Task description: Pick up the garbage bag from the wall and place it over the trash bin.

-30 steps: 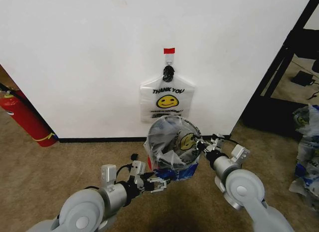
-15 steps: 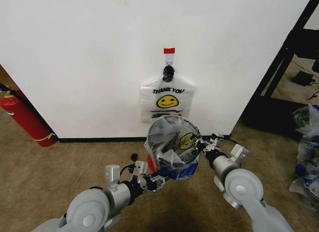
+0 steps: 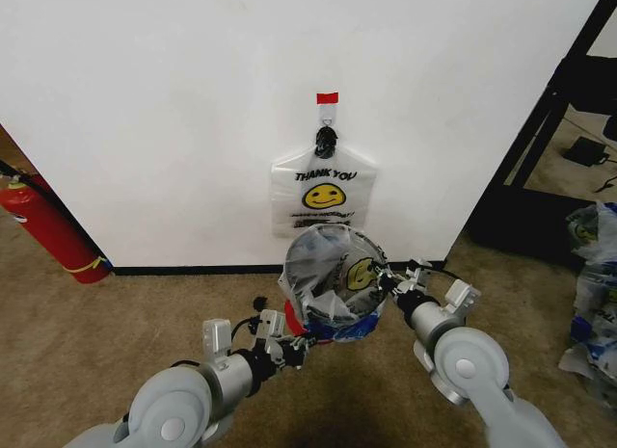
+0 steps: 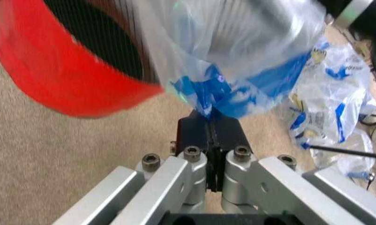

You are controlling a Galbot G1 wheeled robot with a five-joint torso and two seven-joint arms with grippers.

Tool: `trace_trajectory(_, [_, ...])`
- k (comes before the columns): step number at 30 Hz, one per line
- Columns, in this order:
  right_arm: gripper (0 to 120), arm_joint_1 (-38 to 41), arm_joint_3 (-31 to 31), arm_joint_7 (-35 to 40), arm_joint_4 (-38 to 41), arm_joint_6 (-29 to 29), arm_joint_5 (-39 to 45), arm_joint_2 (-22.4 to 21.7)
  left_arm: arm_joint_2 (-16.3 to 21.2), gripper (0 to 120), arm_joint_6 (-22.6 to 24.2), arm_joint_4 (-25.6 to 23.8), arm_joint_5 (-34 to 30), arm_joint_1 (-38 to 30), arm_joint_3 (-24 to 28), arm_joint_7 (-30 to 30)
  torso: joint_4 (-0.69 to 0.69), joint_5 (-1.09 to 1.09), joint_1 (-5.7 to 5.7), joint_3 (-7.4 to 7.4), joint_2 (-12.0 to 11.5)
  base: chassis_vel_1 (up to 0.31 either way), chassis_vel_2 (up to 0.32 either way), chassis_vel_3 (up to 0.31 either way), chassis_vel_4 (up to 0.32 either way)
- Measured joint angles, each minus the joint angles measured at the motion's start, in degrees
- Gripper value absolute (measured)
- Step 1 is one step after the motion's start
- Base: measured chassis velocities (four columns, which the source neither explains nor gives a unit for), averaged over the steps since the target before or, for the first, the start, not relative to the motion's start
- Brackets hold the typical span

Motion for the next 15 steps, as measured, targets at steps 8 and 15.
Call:
trace_trajectory(8, [1,-0.6,-0.1,0.6,1.0,0.0,1.0,0.6,-2.9,0,0.0,2.4,3.3,0.3,2.1,0.4,-0.01,0.0,-0.01,0.0,0.0,0.0,0.0,0.0,0.0])
trace_trajectory(15, [1,-1.6,0.0,1.1,2.3,-0.5,1.5,0.4,-4.3,0,-0.3,6.8,5.6,-1.5,2.9,0.8,0.0,0.0,-0.01,0.0,0.0,0.0,0.0,0.0,0.0])
